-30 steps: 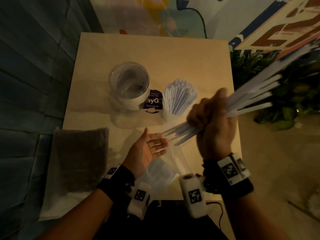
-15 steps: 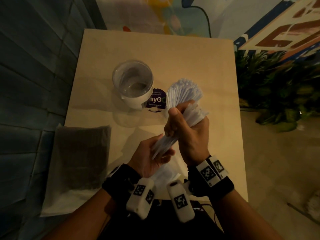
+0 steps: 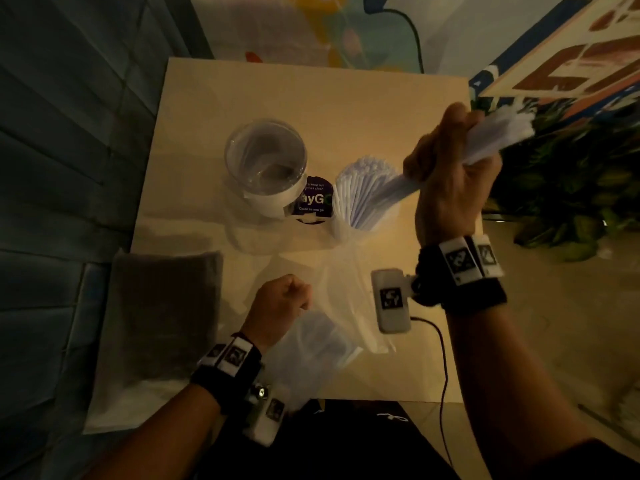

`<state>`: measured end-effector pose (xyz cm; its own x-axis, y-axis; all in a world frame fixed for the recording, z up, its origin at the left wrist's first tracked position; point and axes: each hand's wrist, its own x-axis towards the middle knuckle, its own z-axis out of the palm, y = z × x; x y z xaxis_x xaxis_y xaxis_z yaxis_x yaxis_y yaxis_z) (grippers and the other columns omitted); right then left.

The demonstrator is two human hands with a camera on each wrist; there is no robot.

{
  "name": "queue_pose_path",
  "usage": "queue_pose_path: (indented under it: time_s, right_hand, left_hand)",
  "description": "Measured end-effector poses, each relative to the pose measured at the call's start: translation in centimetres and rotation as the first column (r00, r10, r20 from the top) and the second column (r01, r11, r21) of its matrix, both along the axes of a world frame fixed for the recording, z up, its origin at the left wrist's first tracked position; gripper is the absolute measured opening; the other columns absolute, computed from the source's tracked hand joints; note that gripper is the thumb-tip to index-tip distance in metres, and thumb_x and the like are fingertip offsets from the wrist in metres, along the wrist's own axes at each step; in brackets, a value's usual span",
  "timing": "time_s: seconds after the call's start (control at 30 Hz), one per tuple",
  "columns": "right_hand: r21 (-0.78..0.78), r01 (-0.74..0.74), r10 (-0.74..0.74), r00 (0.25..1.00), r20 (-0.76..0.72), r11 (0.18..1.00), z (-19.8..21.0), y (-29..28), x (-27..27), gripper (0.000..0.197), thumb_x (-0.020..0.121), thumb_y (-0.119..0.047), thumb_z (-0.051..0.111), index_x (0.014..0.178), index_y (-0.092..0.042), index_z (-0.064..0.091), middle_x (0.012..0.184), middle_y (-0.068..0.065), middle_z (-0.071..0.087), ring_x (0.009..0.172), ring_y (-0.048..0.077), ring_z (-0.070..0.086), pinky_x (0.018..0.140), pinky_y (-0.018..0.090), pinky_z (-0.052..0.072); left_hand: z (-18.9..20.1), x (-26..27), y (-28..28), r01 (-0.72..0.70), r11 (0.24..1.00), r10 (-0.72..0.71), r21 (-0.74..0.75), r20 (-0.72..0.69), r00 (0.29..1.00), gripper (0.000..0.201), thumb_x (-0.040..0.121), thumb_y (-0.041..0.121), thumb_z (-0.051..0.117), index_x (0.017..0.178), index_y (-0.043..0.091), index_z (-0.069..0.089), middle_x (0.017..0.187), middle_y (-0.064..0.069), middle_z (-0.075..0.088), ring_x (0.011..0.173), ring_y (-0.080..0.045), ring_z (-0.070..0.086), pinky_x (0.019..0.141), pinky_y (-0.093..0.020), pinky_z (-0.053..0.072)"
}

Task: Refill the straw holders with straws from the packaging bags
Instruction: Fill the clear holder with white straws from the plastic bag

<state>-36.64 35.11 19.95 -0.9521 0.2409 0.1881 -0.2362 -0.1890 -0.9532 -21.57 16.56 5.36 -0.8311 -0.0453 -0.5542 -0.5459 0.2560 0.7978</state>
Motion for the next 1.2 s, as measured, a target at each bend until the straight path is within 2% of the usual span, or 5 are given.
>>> queue_pose_path:
  time_s: [0.3,0.57,0.73,0.87,1.2]
  right_hand:
    - [0.358,-0.033,-0.015,0.991,0.133,0.933,-4.7,0.9,-1.6,0.029,0.092,-0.028,0.067,0.103,-0.003,0.055,0.093,0.016,0.067,0.083,0.025,0.069,0.076,0.035,0.057]
    - [0.391,-0.017,-0.14,0.919,0.368,0.92,-7.6,7.4,4.4,0.023,0.099,-0.022,0.057,0.087,-0.003,0.06,0.066,0.01,0.066,0.061,0.028,0.063,0.06,0.038,0.055]
    - [0.323,-0.605,0.017,0.487,0.873,0.728,-16.5,7.2,11.9,0.026,0.098,-0.014,0.057,0.075,-0.007,0.067,0.067,0.01,0.071,0.054,0.023,0.064,0.063,0.05,0.058]
    - [0.245,-0.739,0.006,0.32,0.947,0.628,-18.2,4.7,13.7,0.029,0.096,-0.024,0.061,0.076,-0.005,0.071,0.063,0.006,0.068,0.046,0.012,0.061,0.053,0.026,0.052]
    - [0.284,-0.828,-0.018,0.314,0.949,0.483,-20.5,0.1,13.0,0.044,0.096,-0.029,0.061,0.128,0.002,0.058,0.13,0.021,0.059,0.119,0.035,0.056,0.079,0.03,0.04]
  left_hand:
    - [-4.7,5.2,-3.4,0.312,0.767,-0.341,-0.56,0.057,0.938,0.046,0.083,0.037,0.064,0.123,0.018,0.053,0.124,-0.003,0.052,0.112,-0.027,0.05,0.095,-0.04,0.044]
    - [-5.8,3.6,-2.6,0.371,0.802,-0.325,-0.467,0.179,0.929,0.059,0.089,0.041,0.064,0.138,0.015,0.045,0.142,-0.006,0.046,0.125,-0.028,0.046,0.105,-0.04,0.039]
    - [-6.8,1.7,-1.5,0.379,0.862,-0.296,-0.337,0.272,0.915,0.062,0.092,0.041,0.063,0.143,0.012,0.044,0.144,-0.006,0.05,0.129,-0.026,0.049,0.106,-0.034,0.041]
    - [-7.3,1.2,-1.1,0.379,0.891,-0.283,-0.249,0.348,0.894,0.052,0.096,0.029,0.059,0.14,0.004,0.048,0.141,-0.014,0.054,0.127,-0.028,0.053,0.102,-0.029,0.04]
    - [-6.8,2.3,-0.9,0.387,0.92,-0.371,-0.052,0.194,0.908,0.038,0.084,0.056,0.052,0.119,0.044,0.062,0.12,0.009,0.069,0.113,-0.012,0.062,0.098,-0.04,0.05]
